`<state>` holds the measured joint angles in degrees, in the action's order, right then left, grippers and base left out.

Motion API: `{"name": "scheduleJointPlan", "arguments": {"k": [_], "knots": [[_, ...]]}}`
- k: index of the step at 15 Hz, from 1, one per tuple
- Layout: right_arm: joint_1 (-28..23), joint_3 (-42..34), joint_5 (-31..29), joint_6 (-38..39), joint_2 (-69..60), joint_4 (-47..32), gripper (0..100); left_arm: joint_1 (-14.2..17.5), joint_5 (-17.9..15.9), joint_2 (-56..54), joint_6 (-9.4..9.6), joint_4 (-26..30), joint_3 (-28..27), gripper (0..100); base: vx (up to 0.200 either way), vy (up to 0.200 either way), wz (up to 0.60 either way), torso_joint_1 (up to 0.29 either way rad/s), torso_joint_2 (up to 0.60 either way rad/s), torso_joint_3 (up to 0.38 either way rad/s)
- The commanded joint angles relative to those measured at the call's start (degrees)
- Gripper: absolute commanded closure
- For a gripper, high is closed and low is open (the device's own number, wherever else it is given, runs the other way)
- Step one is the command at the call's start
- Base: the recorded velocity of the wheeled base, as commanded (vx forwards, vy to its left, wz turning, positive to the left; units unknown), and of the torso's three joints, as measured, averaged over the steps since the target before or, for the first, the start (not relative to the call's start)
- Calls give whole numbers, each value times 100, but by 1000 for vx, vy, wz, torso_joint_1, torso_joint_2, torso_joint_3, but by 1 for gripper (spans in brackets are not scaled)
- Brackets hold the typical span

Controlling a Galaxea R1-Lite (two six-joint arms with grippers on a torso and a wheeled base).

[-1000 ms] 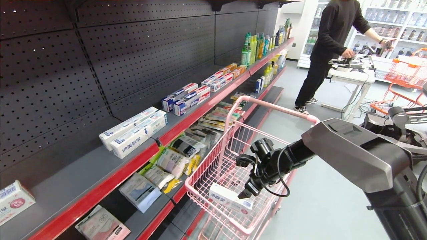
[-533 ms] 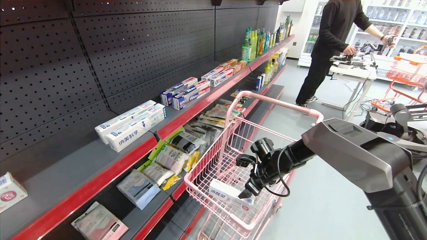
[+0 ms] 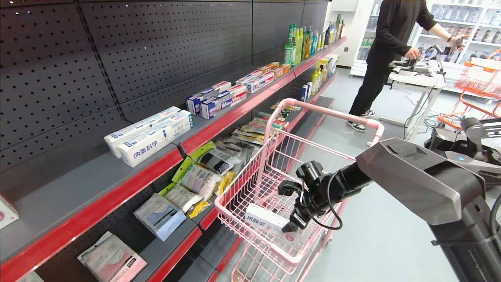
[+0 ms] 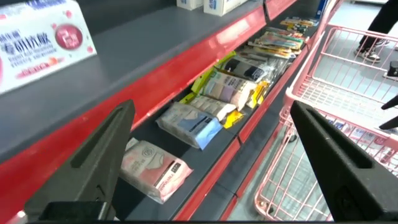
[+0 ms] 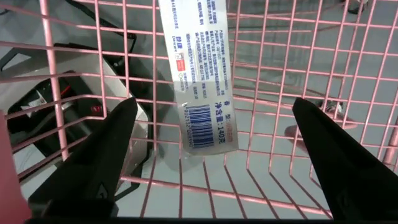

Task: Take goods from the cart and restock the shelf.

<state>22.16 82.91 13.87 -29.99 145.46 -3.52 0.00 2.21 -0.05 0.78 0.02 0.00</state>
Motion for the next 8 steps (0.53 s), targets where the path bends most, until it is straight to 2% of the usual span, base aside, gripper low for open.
{"name": "scheduleJointPlan", "arguments": {"k": [1, 5, 8], "knots": [[7, 15, 1, -7, -17, 1, 0, 0, -1, 5, 1, -2, 0, 0, 0, 0, 0, -168, 388, 217], [7, 129, 10, -7, 35, 10, 0, 0, -1, 5, 1, -2, 0, 0, 0, 0, 0, -194, 448, 249], [25, 226, 28, -16, 88, 10, 0, 0, -1, 5, 1, -2, 0, 0, 0, 0, 0, -61, 159, 89]]}}
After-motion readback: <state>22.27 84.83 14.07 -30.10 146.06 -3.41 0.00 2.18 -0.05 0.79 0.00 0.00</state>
